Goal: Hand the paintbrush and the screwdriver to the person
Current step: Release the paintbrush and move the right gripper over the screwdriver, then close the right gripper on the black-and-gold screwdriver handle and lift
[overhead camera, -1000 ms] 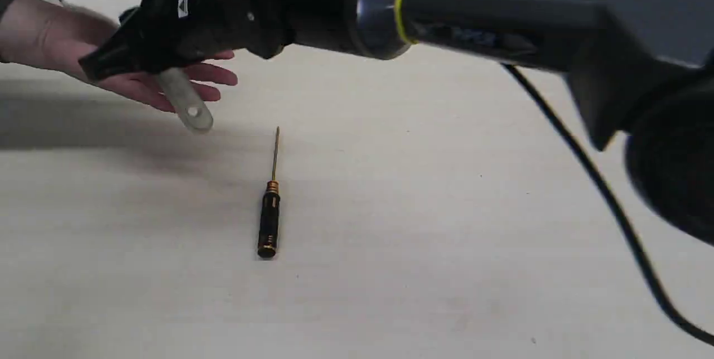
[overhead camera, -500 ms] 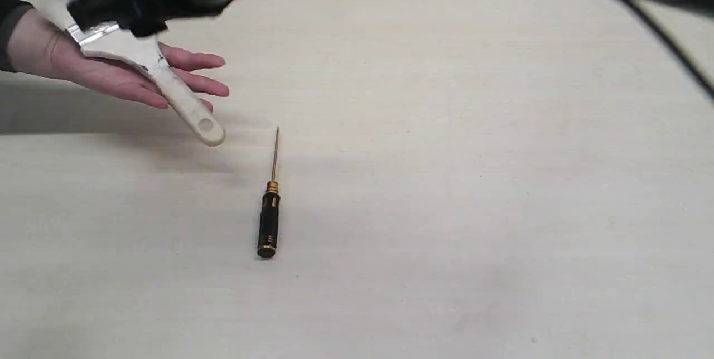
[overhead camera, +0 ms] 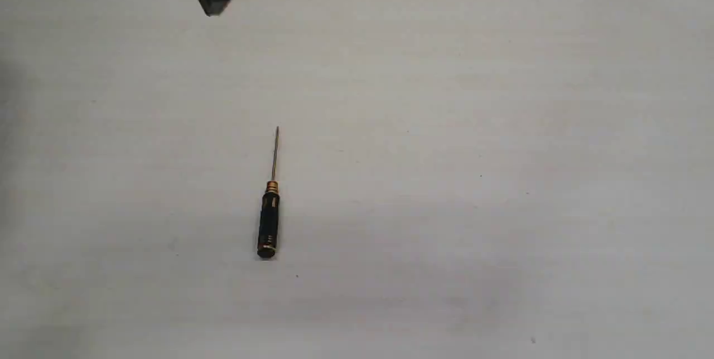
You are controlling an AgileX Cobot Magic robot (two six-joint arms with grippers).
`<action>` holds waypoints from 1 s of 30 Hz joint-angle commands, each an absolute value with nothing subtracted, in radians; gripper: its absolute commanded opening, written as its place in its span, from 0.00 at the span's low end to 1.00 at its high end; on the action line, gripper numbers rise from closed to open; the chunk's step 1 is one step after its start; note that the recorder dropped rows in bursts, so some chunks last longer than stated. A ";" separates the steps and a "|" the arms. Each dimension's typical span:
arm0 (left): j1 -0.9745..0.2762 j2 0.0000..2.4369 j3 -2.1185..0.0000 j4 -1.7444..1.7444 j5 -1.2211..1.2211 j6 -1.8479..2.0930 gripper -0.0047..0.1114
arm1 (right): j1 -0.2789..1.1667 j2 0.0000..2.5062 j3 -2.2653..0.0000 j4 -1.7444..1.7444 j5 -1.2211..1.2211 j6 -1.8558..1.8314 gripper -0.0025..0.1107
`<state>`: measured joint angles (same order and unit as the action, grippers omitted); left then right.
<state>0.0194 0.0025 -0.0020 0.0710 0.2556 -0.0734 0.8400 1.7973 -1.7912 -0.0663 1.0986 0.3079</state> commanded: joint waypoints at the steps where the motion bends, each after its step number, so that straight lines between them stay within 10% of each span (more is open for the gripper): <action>1: 0.011 0.000 0.000 0.070 0.249 -0.075 0.04 | 0.839 1.842 -1.788 -0.075 1.153 0.336 0.56; 30: 0.011 0.000 0.000 0.067 0.250 -0.075 0.04 | 0.883 2.356 -1.788 -0.016 1.045 0.339 0.53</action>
